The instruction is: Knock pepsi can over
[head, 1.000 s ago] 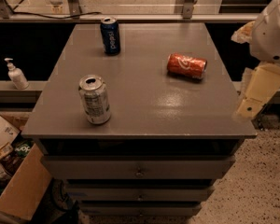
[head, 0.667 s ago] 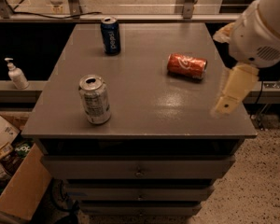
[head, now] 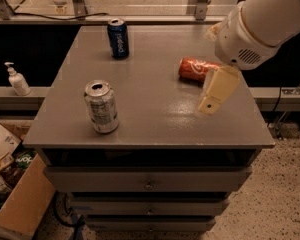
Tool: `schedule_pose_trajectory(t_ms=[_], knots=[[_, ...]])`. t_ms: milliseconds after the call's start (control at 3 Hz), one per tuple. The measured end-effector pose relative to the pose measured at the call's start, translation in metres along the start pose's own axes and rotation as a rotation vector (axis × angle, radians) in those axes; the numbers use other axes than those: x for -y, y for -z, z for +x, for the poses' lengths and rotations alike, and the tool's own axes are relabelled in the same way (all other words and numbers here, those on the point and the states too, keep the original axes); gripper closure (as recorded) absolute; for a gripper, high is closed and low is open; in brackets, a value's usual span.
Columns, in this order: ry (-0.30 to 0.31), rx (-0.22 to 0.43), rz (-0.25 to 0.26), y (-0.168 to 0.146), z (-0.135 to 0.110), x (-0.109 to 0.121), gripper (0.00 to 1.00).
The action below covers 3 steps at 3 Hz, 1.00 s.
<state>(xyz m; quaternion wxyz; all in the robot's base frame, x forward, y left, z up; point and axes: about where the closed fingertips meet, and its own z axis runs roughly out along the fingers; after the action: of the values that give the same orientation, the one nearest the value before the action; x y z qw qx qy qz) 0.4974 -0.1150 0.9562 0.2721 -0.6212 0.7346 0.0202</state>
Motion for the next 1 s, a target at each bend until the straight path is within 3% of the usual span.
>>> schedule_pose_trajectory(t_ms=[333,1000], knots=[[0.001,0.028,0.018,-0.004,-0.006,0.005,0.0],[-0.011,0.078,0.1,-0.035,-0.024,0.059,0.0]])
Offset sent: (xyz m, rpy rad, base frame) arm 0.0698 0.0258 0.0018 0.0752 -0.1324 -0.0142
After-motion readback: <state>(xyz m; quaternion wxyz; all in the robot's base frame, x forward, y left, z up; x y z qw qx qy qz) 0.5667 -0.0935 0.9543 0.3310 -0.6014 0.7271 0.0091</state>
